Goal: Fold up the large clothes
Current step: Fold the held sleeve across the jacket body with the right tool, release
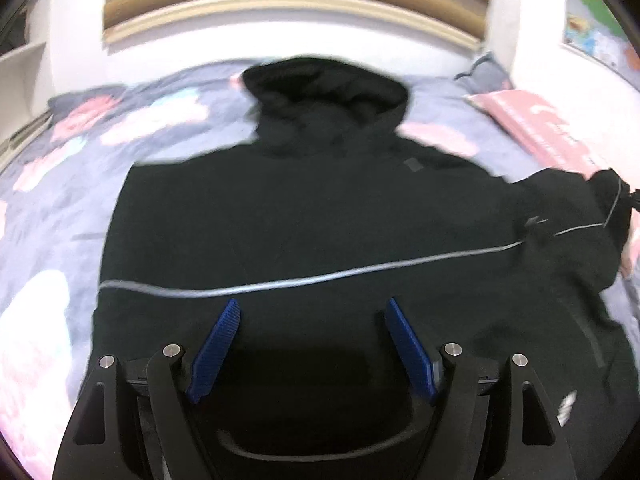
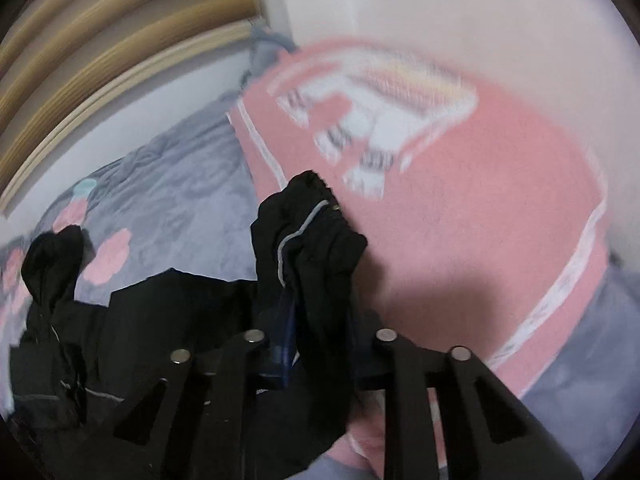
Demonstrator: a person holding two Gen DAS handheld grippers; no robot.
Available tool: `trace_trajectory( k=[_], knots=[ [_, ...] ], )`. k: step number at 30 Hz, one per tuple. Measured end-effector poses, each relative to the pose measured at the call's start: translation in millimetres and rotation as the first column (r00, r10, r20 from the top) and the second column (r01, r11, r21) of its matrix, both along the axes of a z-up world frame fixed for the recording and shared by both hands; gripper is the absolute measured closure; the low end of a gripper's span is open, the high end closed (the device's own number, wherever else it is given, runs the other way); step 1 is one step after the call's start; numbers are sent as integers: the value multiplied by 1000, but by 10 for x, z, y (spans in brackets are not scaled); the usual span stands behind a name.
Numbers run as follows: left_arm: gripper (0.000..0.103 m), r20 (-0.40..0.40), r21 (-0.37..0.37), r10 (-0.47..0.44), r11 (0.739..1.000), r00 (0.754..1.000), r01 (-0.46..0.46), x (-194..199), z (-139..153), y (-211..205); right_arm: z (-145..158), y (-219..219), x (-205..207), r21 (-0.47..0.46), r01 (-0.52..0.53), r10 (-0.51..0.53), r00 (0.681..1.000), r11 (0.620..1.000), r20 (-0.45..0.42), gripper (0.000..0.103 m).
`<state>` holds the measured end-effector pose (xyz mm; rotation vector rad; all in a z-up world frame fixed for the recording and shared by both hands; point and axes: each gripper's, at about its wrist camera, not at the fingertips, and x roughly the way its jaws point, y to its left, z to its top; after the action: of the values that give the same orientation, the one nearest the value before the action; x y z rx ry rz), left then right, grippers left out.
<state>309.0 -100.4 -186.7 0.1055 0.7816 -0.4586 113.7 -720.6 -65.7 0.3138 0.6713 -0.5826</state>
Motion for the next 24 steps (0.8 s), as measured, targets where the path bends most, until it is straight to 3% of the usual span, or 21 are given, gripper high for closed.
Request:
trace_trajectory(
  k=[3, 6, 8, 10, 14, 18, 20, 24],
  knots=[
    [26, 14, 14, -37, 999, 999, 37, -68, 86, -263, 233, -102, -298, -125, 141, -139, 990, 982, 22, 84],
    [26, -34, 49, -31, 998, 999, 32, 10, -74, -396, 155, -377, -494, -23, 194, -193, 981, 981, 31, 85],
    [26, -105, 41, -19, 999, 994, 23, 112, -309, -379, -4, -412, -492, -18, 194, -194, 981, 981, -14, 85],
    [26, -94, 2, -21, 1000, 995, 22, 107, -342, -327, -185, -419, -452, 0, 180, -180, 982, 984, -63, 85],
    [26, -84, 26, -22, 999, 996, 25, 90, -322, -360, -253, -358, -470, 34, 153, -151, 986, 988, -67, 85],
    [26, -68, 12, -9, 1000, 998, 10, 3, -201, -311, 57, 13, -434, -15, 75, -75, 997, 997, -30, 87],
    [26, -44, 22, -7, 1000, 999, 8, -90, -90, -277, 300, 344, -307, -80, 26, -29, 999, 996, -34, 87],
    [26, -3, 8, -35, 999, 999, 35, -260, 219, -158, 683, 1215, 67, -102, -111, 111, 994, 989, -12, 87]
  ],
)
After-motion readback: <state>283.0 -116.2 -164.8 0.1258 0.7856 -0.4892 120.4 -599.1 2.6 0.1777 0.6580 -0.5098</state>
